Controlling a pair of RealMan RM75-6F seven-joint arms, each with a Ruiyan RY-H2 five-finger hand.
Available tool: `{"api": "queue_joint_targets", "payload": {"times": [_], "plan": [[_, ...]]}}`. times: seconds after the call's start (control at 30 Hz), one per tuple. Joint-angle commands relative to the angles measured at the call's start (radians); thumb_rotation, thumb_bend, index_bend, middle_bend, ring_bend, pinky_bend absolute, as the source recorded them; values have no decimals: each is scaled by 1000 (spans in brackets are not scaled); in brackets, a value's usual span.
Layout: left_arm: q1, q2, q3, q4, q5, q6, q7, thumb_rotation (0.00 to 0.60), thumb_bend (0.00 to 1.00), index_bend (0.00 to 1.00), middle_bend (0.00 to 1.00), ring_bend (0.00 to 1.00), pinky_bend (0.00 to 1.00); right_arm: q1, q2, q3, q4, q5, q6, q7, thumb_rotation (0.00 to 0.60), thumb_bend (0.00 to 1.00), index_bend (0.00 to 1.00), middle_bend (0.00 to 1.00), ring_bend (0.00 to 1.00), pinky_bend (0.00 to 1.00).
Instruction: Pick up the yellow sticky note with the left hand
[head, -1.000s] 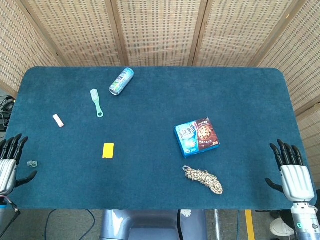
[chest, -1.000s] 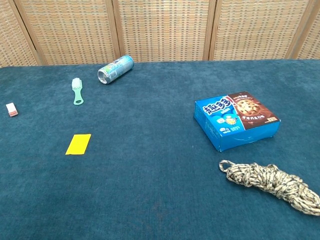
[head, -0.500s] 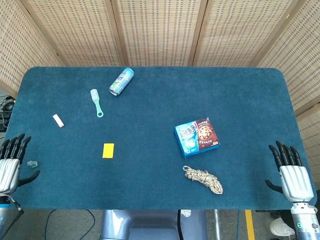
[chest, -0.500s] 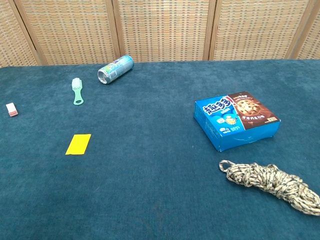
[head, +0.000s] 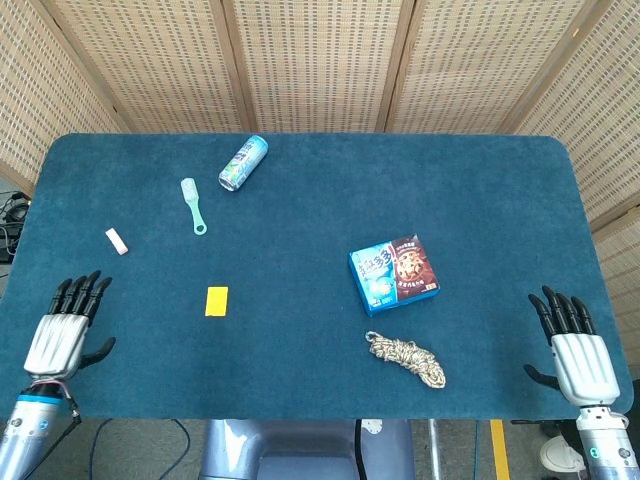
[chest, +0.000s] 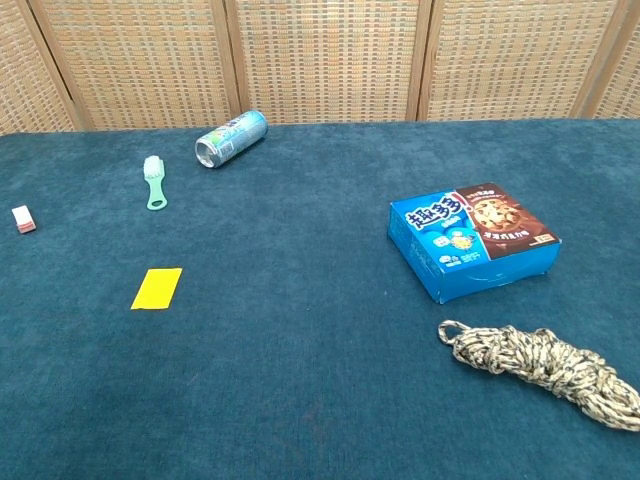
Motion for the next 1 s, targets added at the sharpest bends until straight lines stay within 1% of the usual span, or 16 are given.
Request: {"api": "queue_joint_targets", "payload": {"times": [0.03,0.33,0.47,0.6,0.73,1.0], "plan": [[-44,-53,-12,30,-26,-61,42,600,304,0,0,0,0,0,4,-1,-2,-3,0,12,600,15,0,0,0,0],[-123,-154,-53,54,-90,-148,136,600,305,0,0,0,0,4,11,0,-3,5,-12,31,600,15,0,0,0,0],[-174,-226,-84,60,-133,-179,226,600,305,0,0,0,0,5,15,0,-2,3,-15,47,600,14,0,0,0,0],[-205,-276,-95,89,-170,-202,281,600,307,0,0,0,0,6,20,-2,-3,2,-18,61,600,15,0,0,0,0],[-233,-316,-103,111,-224,-240,322,600,307,0,0,0,0,7,23,-3,-4,0,-19,74,600,14,0,0,0,0],[-277,-362,-121,119,-289,-259,375,600,307,0,0,0,0,12,31,-2,1,5,-33,104,600,15,0,0,0,0]]}}
